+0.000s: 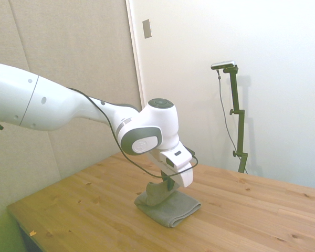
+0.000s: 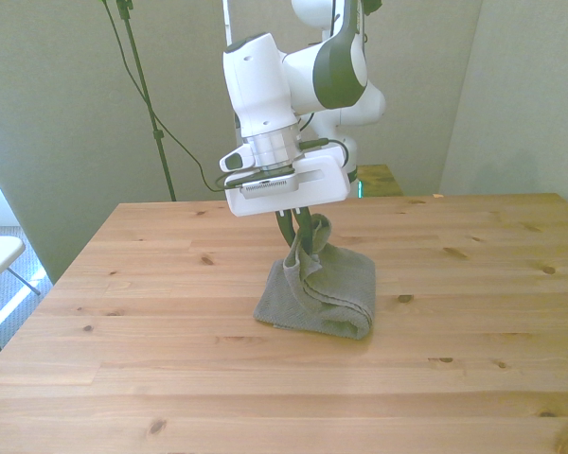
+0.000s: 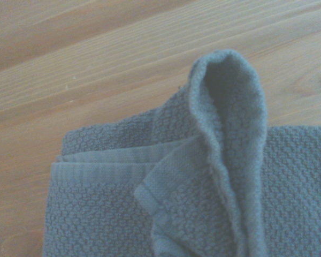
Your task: Fold the towel
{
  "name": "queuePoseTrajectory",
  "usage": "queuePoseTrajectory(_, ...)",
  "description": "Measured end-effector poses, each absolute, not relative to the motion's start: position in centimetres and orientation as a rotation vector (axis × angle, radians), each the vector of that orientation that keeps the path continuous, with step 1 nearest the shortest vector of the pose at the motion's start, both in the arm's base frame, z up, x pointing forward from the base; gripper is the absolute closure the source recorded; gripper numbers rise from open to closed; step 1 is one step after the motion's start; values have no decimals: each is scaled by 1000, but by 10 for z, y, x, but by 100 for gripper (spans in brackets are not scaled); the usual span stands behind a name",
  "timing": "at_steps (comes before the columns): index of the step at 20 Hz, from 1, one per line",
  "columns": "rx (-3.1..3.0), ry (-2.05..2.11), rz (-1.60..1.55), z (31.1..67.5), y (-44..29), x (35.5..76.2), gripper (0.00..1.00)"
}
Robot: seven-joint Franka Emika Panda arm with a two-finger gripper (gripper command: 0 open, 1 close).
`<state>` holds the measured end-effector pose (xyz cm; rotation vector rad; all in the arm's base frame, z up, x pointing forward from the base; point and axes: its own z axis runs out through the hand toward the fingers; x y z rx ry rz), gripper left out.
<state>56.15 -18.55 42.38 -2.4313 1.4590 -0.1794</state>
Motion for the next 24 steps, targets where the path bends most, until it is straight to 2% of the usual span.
queuePoseTrajectory(8, -2423, 1475, -162, 420, -189, 552, 0)
queuePoseTrajectory(14, -2398, 1492, -176, 437, -199, 536, 0)
queuePoseTrajectory(20, -2473, 1540, -86, 463, -194, 497, 0)
queuePoseTrajectory(24, -2540, 1514, -63, 475, -155, 468, 0)
